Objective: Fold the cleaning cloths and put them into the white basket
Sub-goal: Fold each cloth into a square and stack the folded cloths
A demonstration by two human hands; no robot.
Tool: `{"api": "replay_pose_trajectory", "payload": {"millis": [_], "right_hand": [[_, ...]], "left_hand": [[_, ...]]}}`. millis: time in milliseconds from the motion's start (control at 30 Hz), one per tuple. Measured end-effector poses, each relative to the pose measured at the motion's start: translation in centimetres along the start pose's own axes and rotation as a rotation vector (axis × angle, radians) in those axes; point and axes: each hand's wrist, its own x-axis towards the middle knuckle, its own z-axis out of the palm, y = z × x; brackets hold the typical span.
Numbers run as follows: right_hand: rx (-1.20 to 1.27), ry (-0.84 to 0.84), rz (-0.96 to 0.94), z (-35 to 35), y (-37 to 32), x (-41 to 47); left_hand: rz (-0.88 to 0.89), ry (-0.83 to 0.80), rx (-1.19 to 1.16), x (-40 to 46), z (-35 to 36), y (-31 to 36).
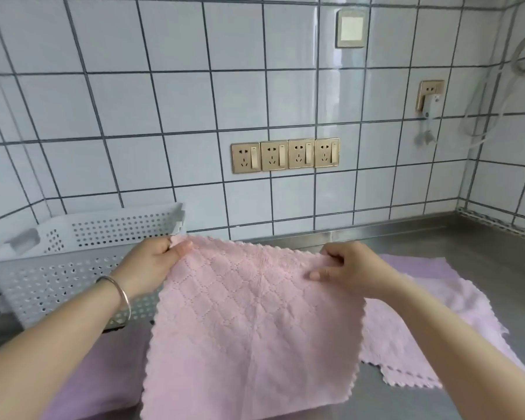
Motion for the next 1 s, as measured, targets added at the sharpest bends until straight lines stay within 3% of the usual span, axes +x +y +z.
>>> {"api": "replay_pose_trajectory", "payload": {"millis": [100, 167, 300, 367, 467, 567, 700, 833, 1000], "right_hand": [[-0.243, -0.019, 0.008, 1.6, -1.2, 1.9], [-0.301, 0.066, -0.003, 2.3, -2.5, 2.9], [-0.082, 0.375, -0.047, 1.8, -5.3, 2.6], [0.108, 0.409, -0.046, 1.3, -5.9, 1.4], [0.264, 0.275, -0.033, 1.7, -5.3, -1.4], [0.282, 0.06, 0.04, 3.9, -2.7, -4.6], [0.192, -0.258, 0.132, 7.7, 1.2, -8.9], [0.08, -0.449, 0.132, 9.7, 3.7, -11.8], [0.077, -0.548, 0.223, 9.5, 4.1, -12.1]], "left_hand": [[-0.074, 0.022, 0.035, 0.2, -1.6, -1.2], [-0.074, 0.068, 0.019, 0.2, -3.1, -1.7], [-0.022, 0.169, -0.139, -0.8, -5.6, -2.0], [-0.001, 0.203, -0.277, -2.3, -6.1, -2.2], [-0.009, 0.132, -0.437, -5.7, -5.5, -3.5], [-0.077, -0.082, -0.55, -9.9, -3.2, -6.7], [-0.202, -0.356, -0.442, -15.3, 1.1, -11.9], [-0.16, -0.45, -0.175, -19.5, 2.8, -13.6], [-0.294, -0.628, -0.301, -20.0, 2.7, -12.7]]}}
